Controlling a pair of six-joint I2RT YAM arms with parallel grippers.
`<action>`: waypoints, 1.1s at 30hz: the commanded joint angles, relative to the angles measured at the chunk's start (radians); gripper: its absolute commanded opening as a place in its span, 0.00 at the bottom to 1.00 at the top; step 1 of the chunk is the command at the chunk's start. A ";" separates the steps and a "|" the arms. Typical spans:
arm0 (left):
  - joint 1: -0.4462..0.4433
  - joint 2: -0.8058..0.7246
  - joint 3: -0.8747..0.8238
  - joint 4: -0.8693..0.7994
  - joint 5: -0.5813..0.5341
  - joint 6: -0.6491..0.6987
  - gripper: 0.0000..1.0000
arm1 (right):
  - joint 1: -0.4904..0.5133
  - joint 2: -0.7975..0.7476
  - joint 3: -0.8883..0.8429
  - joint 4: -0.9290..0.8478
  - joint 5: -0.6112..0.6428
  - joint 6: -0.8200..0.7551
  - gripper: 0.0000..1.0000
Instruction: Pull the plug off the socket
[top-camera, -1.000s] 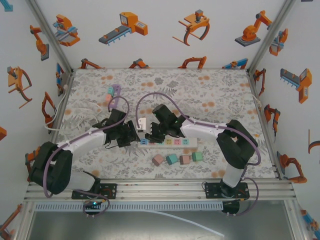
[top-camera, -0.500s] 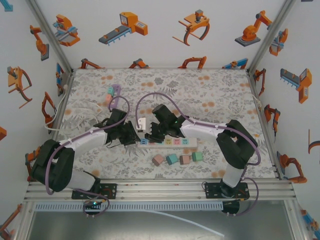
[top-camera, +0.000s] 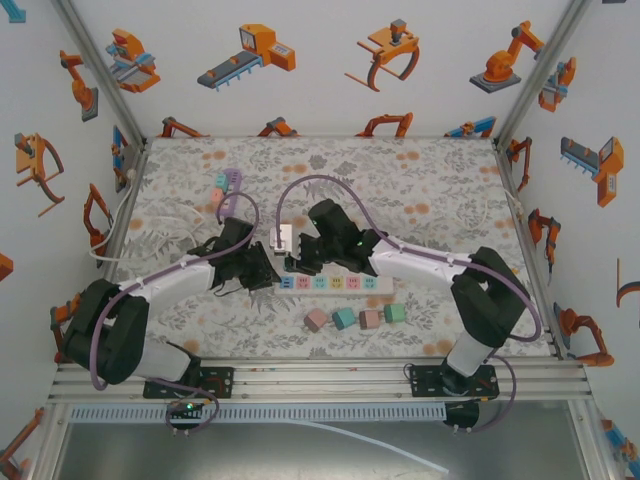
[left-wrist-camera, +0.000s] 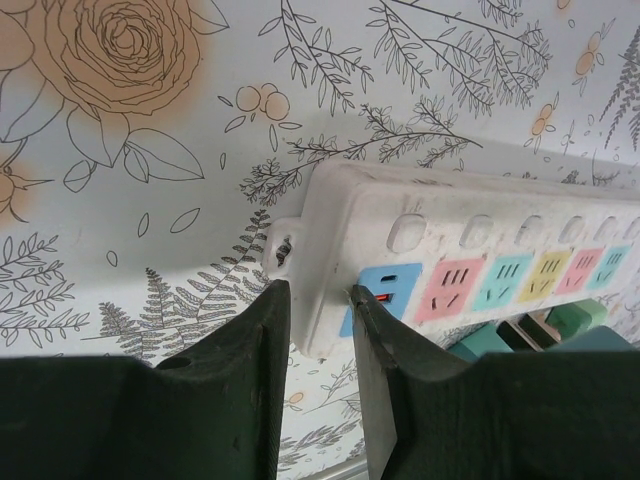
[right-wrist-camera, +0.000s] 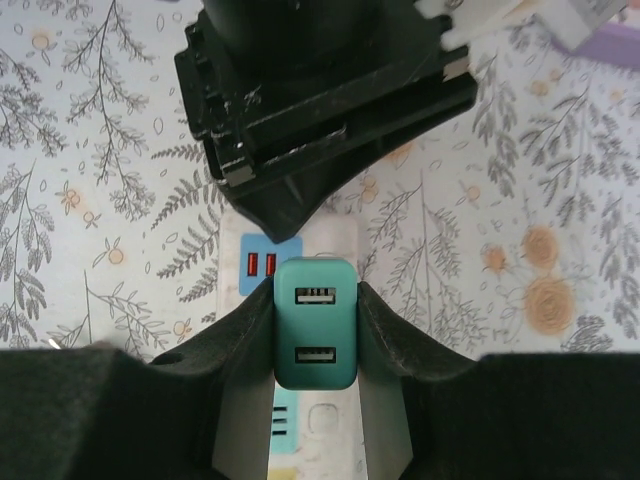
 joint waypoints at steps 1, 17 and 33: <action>-0.007 0.001 -0.027 -0.082 -0.060 0.003 0.33 | 0.007 -0.043 -0.007 0.051 -0.023 0.012 0.08; -0.012 -0.169 -0.005 -0.149 -0.111 0.048 0.40 | 0.006 -0.252 -0.105 0.344 0.117 0.305 0.08; -0.016 -0.599 0.103 -0.405 -0.133 0.326 0.56 | -0.004 -0.429 -0.270 0.305 0.465 1.264 0.00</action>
